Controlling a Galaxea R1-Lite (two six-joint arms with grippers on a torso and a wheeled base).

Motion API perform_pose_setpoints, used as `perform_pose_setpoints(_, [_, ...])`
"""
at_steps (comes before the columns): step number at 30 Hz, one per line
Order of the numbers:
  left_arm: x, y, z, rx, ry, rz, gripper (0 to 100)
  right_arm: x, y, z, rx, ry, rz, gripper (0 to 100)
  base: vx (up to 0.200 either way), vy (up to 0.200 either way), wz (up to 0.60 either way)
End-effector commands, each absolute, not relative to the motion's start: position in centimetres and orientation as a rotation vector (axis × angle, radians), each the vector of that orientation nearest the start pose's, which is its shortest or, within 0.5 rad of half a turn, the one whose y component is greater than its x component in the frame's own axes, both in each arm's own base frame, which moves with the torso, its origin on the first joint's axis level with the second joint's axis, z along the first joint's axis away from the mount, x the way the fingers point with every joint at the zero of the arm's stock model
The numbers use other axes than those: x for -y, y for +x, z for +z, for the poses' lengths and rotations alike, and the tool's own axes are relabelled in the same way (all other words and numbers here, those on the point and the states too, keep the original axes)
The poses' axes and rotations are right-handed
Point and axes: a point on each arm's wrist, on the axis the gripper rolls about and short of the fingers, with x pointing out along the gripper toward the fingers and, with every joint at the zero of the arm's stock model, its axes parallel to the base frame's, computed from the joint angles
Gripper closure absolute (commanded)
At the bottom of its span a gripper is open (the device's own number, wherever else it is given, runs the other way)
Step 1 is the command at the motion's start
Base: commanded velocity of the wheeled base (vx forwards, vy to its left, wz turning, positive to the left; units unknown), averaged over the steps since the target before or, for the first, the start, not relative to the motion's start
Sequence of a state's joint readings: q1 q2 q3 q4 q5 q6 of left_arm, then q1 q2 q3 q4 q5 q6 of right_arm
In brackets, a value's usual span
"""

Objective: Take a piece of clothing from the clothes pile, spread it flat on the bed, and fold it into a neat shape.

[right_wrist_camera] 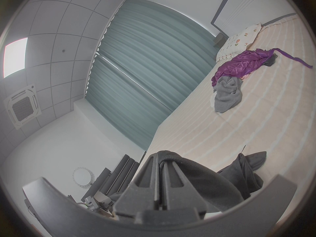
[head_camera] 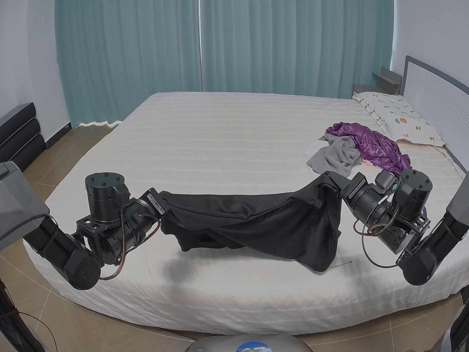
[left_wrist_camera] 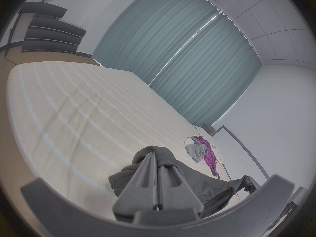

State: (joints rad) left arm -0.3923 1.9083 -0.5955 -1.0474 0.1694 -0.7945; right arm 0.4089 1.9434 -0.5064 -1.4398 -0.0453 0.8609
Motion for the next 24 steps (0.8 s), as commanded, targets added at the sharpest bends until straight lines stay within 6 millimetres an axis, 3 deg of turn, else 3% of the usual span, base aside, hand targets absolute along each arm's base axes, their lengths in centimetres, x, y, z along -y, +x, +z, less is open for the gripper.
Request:
perform_pose_setpoints(1, [11.8, 29.0, 10.3, -0.344, -0.71, -0.107, 100, -12.0, 27.9, 11.7, -0.161, 0.85, 0.34, 100, 0.0, 0.0, 0.0])
perform_pose_setpoints(3, [11.8, 29.0, 10.3, -0.346, -0.711, -0.106, 100, -11.7, 27.6, 11.7, -0.165, 0.85, 0.333, 100, 0.0, 0.0, 0.0])
perform_pose_setpoints(13, [12.5, 27.2, 10.5, -0.368, -0.7, -0.14, 100, -10.4, 24.4, 12.4, -0.169, 0.849, 0.333, 100, -0.2, 0.0, 0.0])
perform_pose_setpoints(15, [12.5, 26.7, 10.8, -0.357, -0.694, -0.135, 100, -10.0, 23.4, 13.0, -0.148, 0.853, 0.341, 100, -0.2, 0.0, 0.0])
perform_pose_setpoints(24, [11.5, 24.2, 14.6, -0.247, -0.696, -0.184, 100, -8.4, 18.8, 17.5, 0.014, 0.883, 0.439, 100, 0.0, 0.0, 0.0])
